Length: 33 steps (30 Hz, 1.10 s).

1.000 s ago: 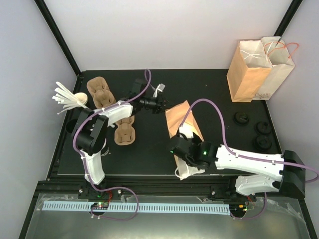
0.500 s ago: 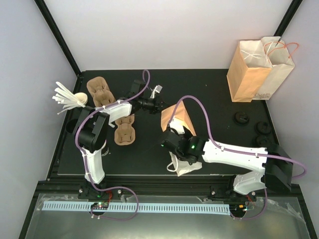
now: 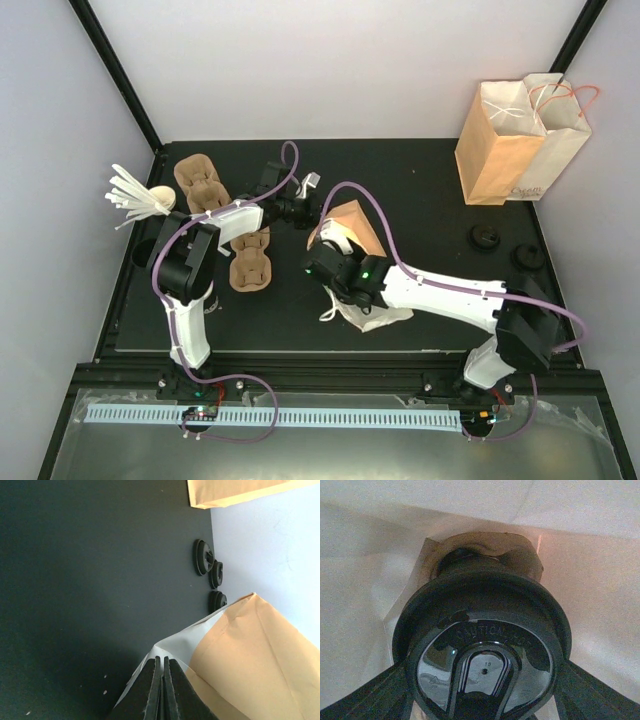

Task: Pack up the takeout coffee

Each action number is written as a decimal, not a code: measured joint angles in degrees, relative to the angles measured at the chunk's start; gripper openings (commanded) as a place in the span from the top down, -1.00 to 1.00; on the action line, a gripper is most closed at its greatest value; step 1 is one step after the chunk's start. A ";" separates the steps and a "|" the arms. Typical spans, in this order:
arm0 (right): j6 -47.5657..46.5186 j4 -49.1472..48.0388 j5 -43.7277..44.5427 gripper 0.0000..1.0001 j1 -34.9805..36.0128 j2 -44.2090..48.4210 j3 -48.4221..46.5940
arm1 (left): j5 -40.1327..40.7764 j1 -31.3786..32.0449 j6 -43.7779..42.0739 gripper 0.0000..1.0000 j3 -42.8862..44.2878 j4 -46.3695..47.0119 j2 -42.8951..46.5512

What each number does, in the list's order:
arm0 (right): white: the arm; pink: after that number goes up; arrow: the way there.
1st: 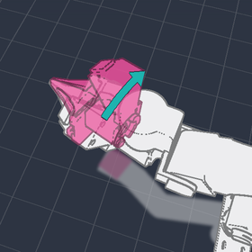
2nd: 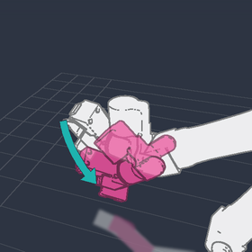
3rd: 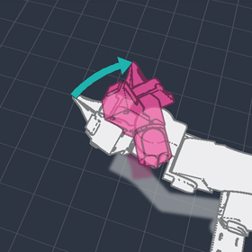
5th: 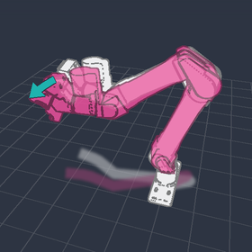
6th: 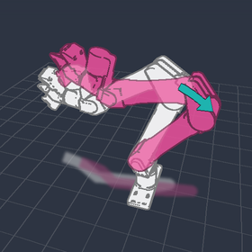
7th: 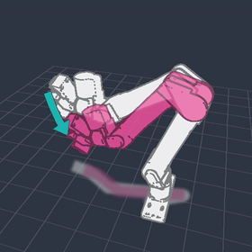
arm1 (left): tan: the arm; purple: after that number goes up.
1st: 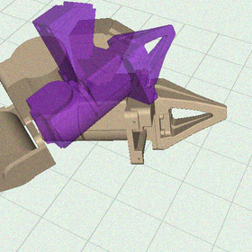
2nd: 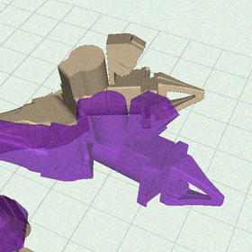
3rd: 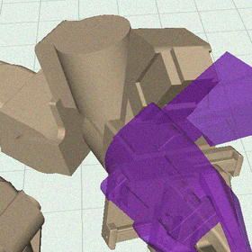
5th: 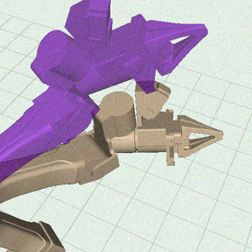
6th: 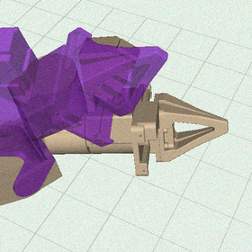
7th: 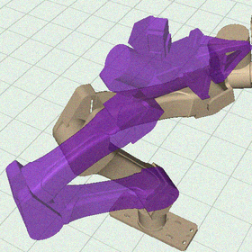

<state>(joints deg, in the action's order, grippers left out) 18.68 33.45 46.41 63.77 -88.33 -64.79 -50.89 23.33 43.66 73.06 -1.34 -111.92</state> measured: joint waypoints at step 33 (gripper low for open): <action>-6.23 -1.84 -18.38 0.19 -8.94 4.42 1.84 | 2.12 -0.02 1.20 0.97 -0.02 -3.37 -0.37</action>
<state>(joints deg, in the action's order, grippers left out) 12.45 31.62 28.03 54.83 -83.92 -62.96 -48.77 23.31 44.86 73.03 -4.71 -112.29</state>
